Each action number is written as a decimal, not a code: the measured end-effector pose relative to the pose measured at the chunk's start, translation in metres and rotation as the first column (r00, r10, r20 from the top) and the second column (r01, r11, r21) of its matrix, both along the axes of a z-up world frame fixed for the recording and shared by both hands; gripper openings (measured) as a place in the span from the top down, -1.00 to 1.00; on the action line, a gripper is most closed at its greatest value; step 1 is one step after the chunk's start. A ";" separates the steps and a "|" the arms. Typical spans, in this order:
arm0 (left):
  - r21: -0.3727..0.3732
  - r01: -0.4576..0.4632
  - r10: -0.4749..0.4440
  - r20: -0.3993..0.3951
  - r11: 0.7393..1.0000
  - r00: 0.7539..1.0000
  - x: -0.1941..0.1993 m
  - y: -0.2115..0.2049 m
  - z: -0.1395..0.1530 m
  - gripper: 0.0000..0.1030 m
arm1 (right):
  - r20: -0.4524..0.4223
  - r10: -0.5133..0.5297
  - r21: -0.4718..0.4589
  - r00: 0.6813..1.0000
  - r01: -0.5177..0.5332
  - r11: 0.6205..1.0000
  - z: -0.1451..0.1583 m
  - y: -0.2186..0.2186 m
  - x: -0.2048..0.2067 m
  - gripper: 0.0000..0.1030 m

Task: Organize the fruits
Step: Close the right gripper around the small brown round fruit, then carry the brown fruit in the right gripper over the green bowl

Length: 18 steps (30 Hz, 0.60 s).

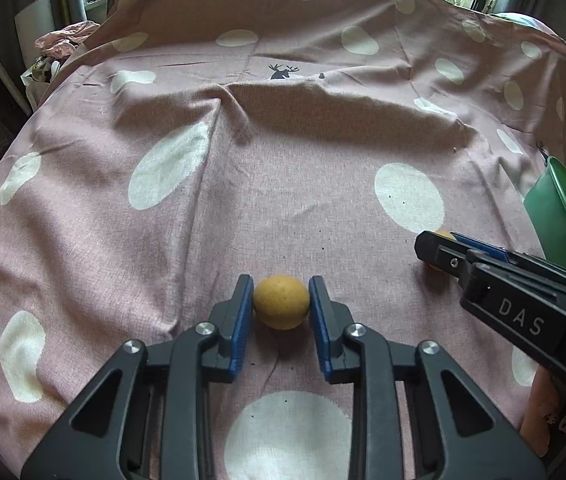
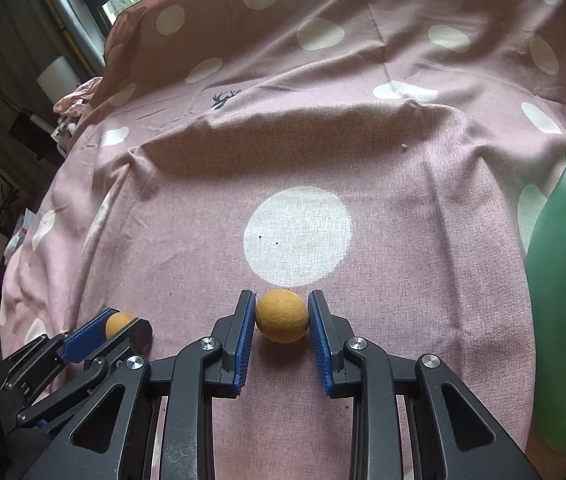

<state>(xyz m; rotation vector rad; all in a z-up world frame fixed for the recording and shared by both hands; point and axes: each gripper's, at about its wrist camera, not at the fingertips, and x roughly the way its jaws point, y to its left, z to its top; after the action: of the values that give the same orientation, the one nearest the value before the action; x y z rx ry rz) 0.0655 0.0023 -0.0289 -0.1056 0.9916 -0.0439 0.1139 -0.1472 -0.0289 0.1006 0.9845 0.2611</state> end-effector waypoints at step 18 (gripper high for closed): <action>-0.029 -0.005 0.005 0.011 1.000 1.000 -0.006 0.000 0.005 0.46 | 0.007 0.001 -0.024 1.000 -0.001 1.000 0.002 0.002 -0.004 0.44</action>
<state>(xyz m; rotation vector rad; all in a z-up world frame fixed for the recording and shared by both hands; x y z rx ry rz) 0.0599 0.0026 -0.0240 -0.1345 0.9801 -0.0542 0.1097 -0.1455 -0.0273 0.0768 0.9803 0.2501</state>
